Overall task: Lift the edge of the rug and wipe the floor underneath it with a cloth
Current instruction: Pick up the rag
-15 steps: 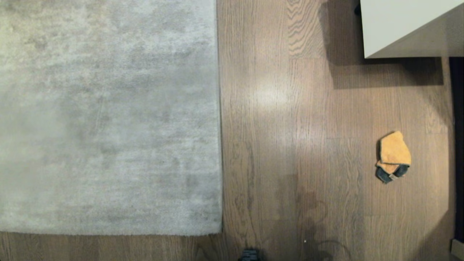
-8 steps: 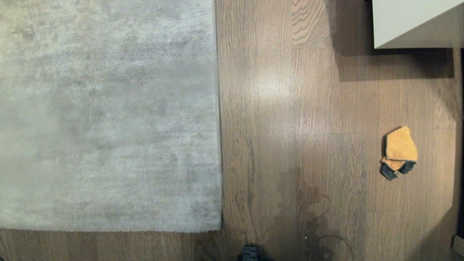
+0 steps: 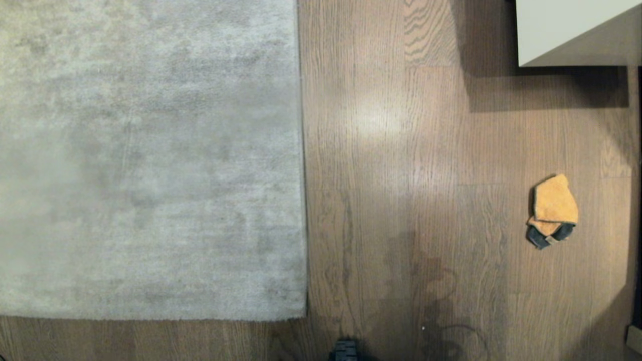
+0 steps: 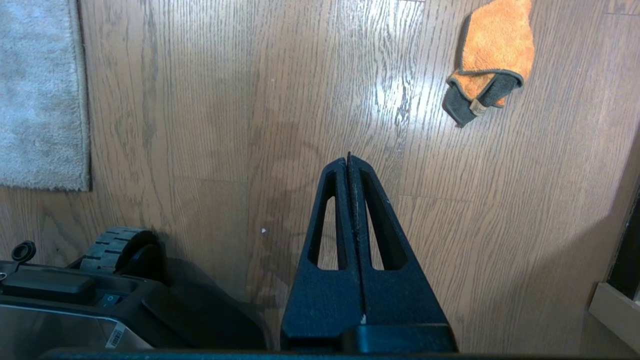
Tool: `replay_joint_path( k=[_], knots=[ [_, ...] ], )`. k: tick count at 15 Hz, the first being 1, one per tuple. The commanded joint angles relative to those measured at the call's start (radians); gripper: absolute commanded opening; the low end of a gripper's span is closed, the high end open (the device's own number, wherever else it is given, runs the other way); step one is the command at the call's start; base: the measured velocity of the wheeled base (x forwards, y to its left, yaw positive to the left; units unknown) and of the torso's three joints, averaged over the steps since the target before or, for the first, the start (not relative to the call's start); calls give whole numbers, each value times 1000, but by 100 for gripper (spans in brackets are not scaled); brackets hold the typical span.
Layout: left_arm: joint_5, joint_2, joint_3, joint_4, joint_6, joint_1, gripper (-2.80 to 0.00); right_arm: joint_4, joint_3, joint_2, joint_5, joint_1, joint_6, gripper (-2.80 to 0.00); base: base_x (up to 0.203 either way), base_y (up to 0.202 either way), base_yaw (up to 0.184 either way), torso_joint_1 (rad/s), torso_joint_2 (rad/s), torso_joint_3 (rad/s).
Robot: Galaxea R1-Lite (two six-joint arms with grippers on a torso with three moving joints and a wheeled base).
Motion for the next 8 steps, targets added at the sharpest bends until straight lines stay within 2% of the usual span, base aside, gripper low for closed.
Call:
replay_joint_path(
  k=[1,8],
  knots=[
    [0,0,0,1,0,0,-280,0,0,1,1,0,-1,-280,0,0,0,7,-1,-96],
    [0,0,0,-1,0,0,-280,0,0,1,1,0,-1,-280,0,0,0,3,2,-182]
  ],
)
